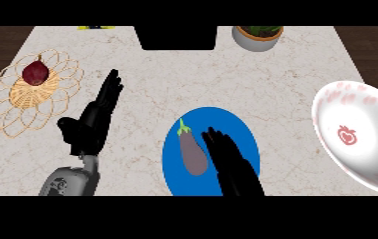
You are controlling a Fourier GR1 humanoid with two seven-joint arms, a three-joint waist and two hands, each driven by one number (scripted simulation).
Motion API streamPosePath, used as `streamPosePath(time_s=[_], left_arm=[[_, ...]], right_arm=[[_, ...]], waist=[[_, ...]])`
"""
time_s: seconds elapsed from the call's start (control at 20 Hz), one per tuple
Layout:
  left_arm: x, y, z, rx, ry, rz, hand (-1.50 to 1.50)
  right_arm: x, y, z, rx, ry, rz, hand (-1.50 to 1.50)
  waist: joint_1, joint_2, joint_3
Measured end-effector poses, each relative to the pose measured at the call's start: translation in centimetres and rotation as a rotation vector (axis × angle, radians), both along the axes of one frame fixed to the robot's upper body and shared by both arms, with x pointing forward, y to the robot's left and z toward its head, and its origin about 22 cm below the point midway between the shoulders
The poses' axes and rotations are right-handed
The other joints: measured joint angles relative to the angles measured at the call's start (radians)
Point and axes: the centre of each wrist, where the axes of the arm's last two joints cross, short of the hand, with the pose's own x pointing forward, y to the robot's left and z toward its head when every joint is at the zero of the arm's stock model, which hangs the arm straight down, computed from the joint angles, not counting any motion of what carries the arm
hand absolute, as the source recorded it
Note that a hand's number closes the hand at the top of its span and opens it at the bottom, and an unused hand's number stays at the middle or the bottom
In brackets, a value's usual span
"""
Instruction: Pick the sweet potato from the plate and place it in the bowl
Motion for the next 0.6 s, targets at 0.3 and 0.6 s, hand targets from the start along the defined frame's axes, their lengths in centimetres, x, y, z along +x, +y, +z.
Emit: streamPosePath(time_s=[0.3,0.6], left_arm=[[-0.2,0.3,-0.5,0.008,-0.001,0.001,0.00],[-0.3,0.2,-0.6,0.008,0.000,0.001,0.00]], right_arm=[[2.2,-0.4,-0.9,-0.074,-0.015,-0.038,-1.50],[3.3,-0.9,-2.8,-0.172,-0.024,-0.073,-1.50]], waist=[[0.001,0.000,0.000],[0.001,0.000,0.000]])
